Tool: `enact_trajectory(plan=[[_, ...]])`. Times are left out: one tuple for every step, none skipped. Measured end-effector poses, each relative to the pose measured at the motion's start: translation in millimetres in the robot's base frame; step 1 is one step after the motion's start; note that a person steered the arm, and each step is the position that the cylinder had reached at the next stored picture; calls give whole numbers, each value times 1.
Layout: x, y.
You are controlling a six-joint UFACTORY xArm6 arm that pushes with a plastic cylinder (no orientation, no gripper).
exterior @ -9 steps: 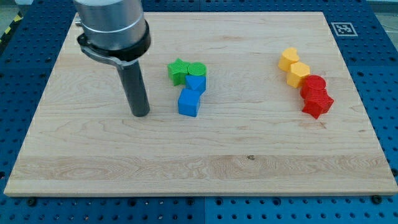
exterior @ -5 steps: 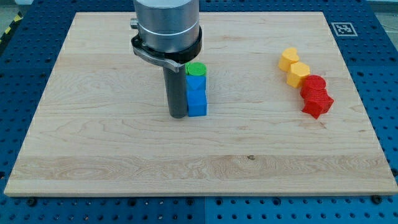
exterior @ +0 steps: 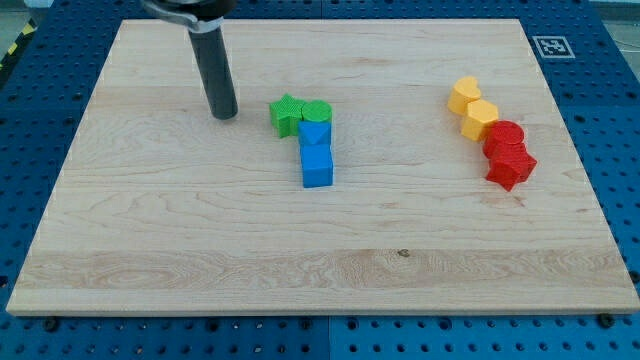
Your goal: Move the green star above the green circle
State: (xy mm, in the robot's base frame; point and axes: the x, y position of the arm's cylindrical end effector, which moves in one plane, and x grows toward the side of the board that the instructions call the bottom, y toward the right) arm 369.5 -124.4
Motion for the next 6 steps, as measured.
enact_trajectory(plan=[[7, -3], [47, -3], [55, 14], [42, 23], [19, 23], [-2, 27]])
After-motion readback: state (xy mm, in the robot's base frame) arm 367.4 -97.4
